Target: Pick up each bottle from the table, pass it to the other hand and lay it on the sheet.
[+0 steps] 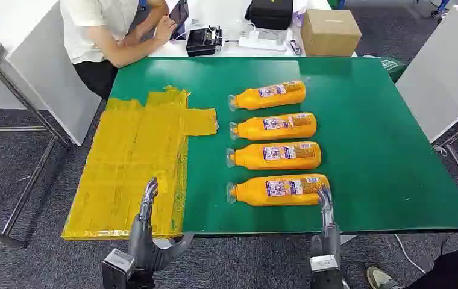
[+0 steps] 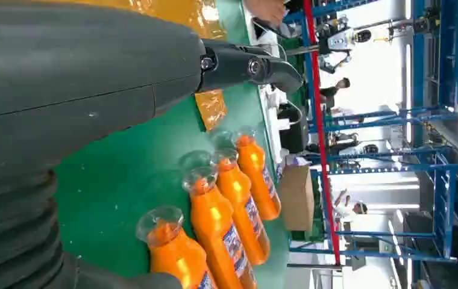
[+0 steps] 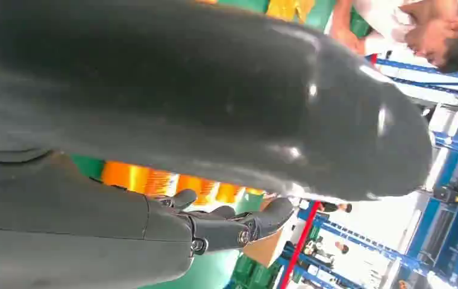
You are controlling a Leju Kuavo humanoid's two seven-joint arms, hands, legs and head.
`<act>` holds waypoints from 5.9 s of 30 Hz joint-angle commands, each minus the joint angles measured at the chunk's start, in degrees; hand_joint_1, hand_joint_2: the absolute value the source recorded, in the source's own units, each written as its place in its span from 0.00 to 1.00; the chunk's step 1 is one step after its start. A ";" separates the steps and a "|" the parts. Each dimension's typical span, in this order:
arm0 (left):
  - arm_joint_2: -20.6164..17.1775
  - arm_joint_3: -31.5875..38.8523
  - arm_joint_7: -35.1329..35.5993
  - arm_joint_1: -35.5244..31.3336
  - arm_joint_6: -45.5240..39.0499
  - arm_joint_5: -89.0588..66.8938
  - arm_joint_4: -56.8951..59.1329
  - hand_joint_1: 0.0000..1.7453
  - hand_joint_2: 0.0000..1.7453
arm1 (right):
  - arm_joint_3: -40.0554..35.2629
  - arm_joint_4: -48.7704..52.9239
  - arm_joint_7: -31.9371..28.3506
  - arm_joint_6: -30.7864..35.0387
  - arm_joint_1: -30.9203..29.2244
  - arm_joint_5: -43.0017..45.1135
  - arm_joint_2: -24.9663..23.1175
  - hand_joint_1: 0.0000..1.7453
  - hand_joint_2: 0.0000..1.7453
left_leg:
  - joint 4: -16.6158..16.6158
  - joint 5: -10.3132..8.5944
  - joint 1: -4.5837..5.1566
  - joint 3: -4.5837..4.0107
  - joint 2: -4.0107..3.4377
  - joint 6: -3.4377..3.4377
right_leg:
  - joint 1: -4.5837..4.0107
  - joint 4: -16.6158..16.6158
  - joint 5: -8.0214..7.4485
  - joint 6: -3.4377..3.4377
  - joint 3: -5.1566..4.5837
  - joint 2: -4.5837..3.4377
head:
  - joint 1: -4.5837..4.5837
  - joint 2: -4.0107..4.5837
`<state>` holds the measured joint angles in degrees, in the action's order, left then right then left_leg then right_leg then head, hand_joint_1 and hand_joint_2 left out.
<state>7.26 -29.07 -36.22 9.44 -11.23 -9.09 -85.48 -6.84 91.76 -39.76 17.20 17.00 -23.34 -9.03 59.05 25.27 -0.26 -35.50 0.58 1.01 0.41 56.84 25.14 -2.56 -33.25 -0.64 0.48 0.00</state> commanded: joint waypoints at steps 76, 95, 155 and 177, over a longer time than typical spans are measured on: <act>2.98 -2.85 8.11 -12.05 3.11 -2.63 6.51 0.00 1.00 | -18.55 -39.89 27.91 11.40 -32.34 -43.92 16.07 0.00 1.00 | -0.02 -0.22 0.07 0.11 -0.07 0.12 | 0.05 -0.04 -0.21 -0.15 0.15 -0.03 | 0.02 0.00; 3.27 -0.46 12.91 -8.53 3.96 -4.06 3.92 0.00 1.00 | -17.49 -31.91 42.29 4.19 -24.96 -57.02 17.00 0.00 1.00 | -0.13 -0.25 0.04 0.33 0.04 0.09 | 0.01 -0.18 -0.20 -0.09 0.38 0.15 | 0.02 0.00; 2.73 -1.34 11.36 -9.74 3.48 3.80 6.30 0.00 1.00 | -7.10 -49.82 17.79 -5.54 -25.77 -25.49 12.83 1.00 1.00 | -0.14 0.07 -0.10 1.71 -0.26 -0.04 | -0.13 -0.41 -0.28 -0.02 0.95 -0.32 | 0.02 0.00; -0.32 -2.31 19.58 -6.56 12.99 35.73 8.25 0.00 1.00 | -12.39 -24.45 12.18 -10.61 -21.40 -4.60 9.70 1.00 1.00 | -0.12 0.59 -0.23 2.13 -0.59 -0.18 | -0.34 -0.31 0.15 0.27 1.69 -0.70 | 0.02 0.00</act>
<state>11.10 -28.57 -19.00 2.47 -0.41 20.49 -80.56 -14.36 57.24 -27.45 6.82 -8.69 -32.52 2.49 59.05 25.85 -0.52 -33.40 -0.08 0.85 0.07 56.64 25.29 -2.35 -31.43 -1.50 0.50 0.00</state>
